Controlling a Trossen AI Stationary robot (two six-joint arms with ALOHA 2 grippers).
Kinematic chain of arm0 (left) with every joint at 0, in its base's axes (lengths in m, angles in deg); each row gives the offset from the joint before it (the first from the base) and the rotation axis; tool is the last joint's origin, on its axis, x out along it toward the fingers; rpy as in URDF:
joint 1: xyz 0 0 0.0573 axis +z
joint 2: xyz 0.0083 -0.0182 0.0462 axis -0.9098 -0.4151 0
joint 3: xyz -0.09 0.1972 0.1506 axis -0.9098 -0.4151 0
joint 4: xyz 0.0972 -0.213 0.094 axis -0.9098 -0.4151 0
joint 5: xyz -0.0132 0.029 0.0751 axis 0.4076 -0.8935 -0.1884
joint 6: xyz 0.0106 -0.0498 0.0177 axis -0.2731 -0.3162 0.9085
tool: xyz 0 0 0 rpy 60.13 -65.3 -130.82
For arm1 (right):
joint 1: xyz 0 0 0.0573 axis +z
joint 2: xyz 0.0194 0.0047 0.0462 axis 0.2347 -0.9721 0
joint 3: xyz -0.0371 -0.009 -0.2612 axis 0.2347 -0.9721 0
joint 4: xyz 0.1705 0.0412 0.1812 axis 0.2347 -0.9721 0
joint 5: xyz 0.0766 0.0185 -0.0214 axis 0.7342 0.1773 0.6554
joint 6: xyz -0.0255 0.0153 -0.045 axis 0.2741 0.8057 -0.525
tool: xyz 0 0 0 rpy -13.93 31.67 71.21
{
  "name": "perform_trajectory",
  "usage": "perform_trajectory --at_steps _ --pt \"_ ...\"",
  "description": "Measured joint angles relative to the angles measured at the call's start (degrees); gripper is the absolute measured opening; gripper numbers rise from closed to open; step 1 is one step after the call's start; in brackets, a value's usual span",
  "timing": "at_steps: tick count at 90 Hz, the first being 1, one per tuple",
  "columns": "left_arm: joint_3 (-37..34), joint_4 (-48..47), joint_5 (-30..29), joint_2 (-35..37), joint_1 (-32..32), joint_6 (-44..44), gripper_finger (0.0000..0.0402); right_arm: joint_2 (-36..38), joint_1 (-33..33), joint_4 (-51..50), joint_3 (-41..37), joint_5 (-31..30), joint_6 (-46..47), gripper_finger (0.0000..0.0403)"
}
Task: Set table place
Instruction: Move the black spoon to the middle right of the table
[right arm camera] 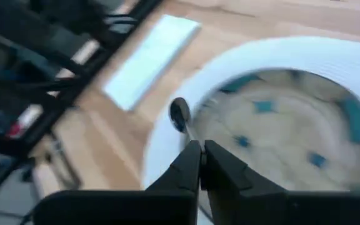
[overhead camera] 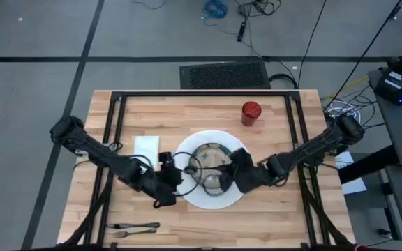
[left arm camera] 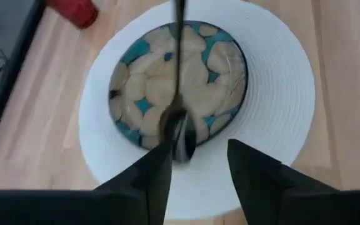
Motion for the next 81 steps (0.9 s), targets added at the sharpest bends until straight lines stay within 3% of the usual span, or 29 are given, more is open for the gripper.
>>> perform_trajectory --at_steps 22,35,64,81 --pt "-3.95 0.77 -14.77 6.06 -8.03 -4.03 0.0141 1.49 13.84 -27.31 -0.03 -21.51 37.34 0.0000" --pt "-4.98 1.04 -23.45 6.30 -9.99 -7.10 0.0141 1.02 18.89 -43.17 -0.04 -22.49 53.45 0.0000" --pt "-6.45 6.74 -31.12 5.34 -9.07 -8.01 0.0141 4.74 17.76 -63.40 0.03 -15.26 53.35 0.0000" --pt "-6.45 7.47 -32.97 4.96 -7.19 -8.04 0.0141 11.71 12.00 -63.24 0.12 -7.08 35.20 0.0000"
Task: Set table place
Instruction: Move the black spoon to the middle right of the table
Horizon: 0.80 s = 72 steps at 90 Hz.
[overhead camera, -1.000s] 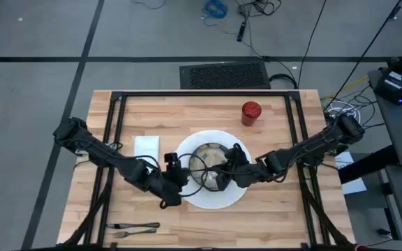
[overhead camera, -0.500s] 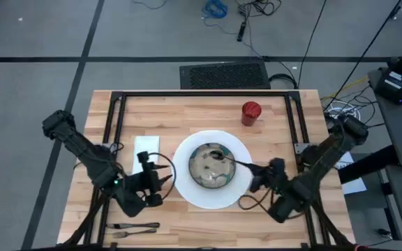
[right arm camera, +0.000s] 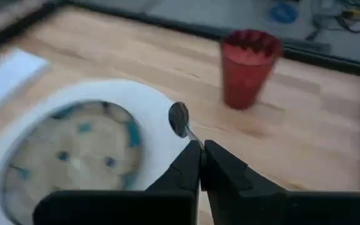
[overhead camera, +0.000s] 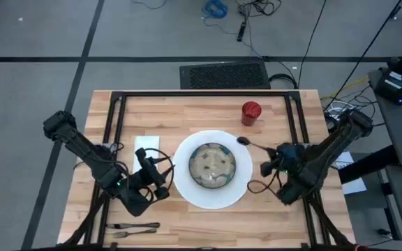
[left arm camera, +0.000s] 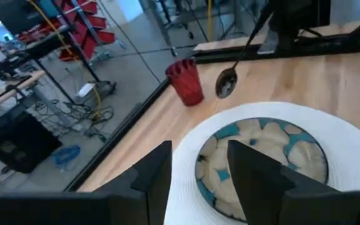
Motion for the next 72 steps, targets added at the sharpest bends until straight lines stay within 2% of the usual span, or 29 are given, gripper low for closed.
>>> perform_trajectory --at_steps 15,35,53,72 --pt "0.04 0.87 -0.48 -0.59 2.39 -0.01 0.0141 6.13 -6.76 -0.02 -0.02 7.67 -15.23 0.0000" --pt "0.04 2.33 -0.42 -2.87 5.08 0.01 0.0141 12.73 -17.78 -0.07 3.97 8.88 -33.91 0.0000" --pt "0.04 4.06 -0.14 -5.26 6.63 0.01 0.0141 16.56 -31.89 0.01 12.74 13.04 -52.85 0.0000" --pt "0.04 4.60 0.89 -5.89 8.10 0.03 0.0141 16.18 -48.98 0.07 20.17 10.66 -66.87 0.0000"
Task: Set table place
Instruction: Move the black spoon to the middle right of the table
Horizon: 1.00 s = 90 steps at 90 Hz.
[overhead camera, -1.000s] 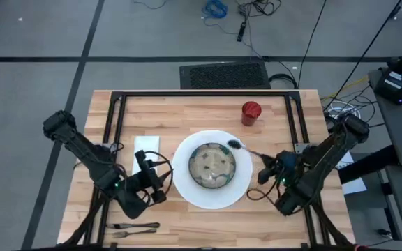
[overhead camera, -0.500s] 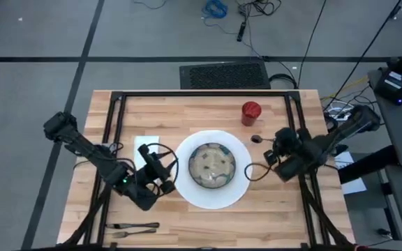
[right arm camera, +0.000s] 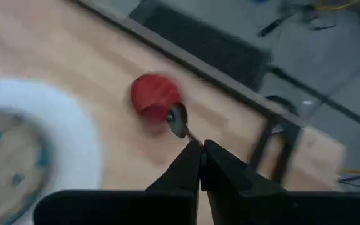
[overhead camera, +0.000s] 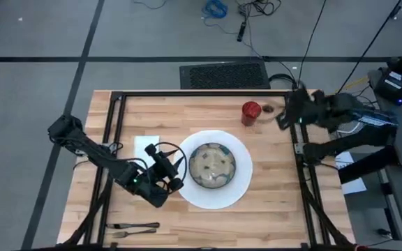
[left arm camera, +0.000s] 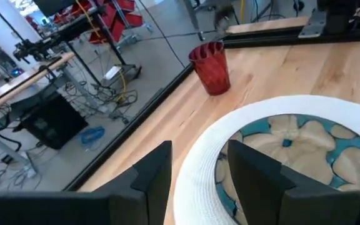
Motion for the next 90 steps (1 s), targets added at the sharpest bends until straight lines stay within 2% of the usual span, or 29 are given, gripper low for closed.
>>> perform_trajectory --at_steps 11,19,29,48,62,77,90 --pt "0.00 -0.11 0.00 0.00 0.94 0.17 0.0141 -0.39 -10.15 -0.07 0.34 1.26 -2.64 0.0000" --pt "0.00 -0.60 0.00 0.00 1.52 0.55 0.0141 -0.27 -14.34 -0.08 -0.33 1.96 -3.64 0.0000" --pt "0.00 -2.05 0.04 0.00 2.43 0.57 0.0141 0.28 -16.49 0.07 -2.83 2.22 -2.98 0.0000" --pt "0.00 -2.76 0.04 0.00 3.72 0.57 0.0141 1.62 -18.24 0.00 -13.22 3.54 1.62 0.0000" --pt "0.00 -4.22 0.04 0.00 4.66 0.56 0.0141 2.74 -10.96 0.08 -17.19 4.17 9.95 0.0000" --pt "0.00 -4.85 0.05 0.00 5.86 0.42 0.0141 3.62 3.71 -0.02 -17.46 3.96 22.81 0.0000" --pt "0.00 -5.29 0.05 0.00 6.74 0.42 0.0141 -0.56 13.48 0.06 -18.41 6.00 29.61 0.0000"
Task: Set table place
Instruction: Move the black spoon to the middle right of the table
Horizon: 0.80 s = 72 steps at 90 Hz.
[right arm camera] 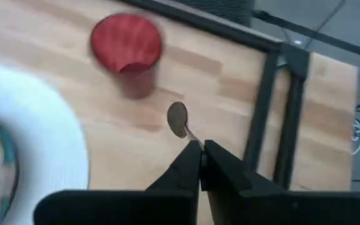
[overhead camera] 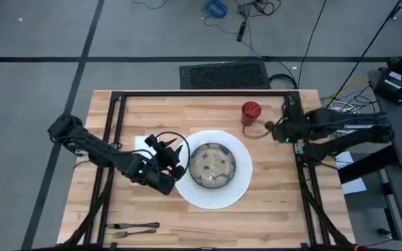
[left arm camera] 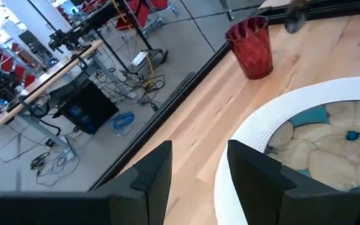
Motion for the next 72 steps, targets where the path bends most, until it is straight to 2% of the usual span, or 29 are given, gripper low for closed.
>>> perform_trajectory --at_steps 14,24,40,55,67,72 --pt "0.00 -0.02 0.01 0.00 0.60 0.04 0.0141 -6.20 5.28 -0.15 0.57 10.65 0.21 0.0000" --pt "0.00 0.00 0.05 0.00 0.96 0.02 0.0141 -7.35 8.32 0.31 4.82 17.51 -0.96 0.0000" --pt "0.00 0.02 0.20 0.02 1.34 -0.39 0.0141 -6.01 12.77 0.03 11.21 18.55 0.27 0.0000" --pt "0.00 0.04 0.56 0.02 1.30 -0.40 0.0141 -6.45 15.80 -0.06 10.96 35.75 0.07 0.0000" --pt "0.00 0.04 0.56 0.02 1.30 -0.42 0.0141 -8.48 17.53 0.00 10.94 45.95 -1.83 0.0000" --pt "0.00 0.04 0.56 0.02 1.30 -0.44 0.0141 -9.18 17.64 -0.03 10.94 48.32 -4.01 0.0000"
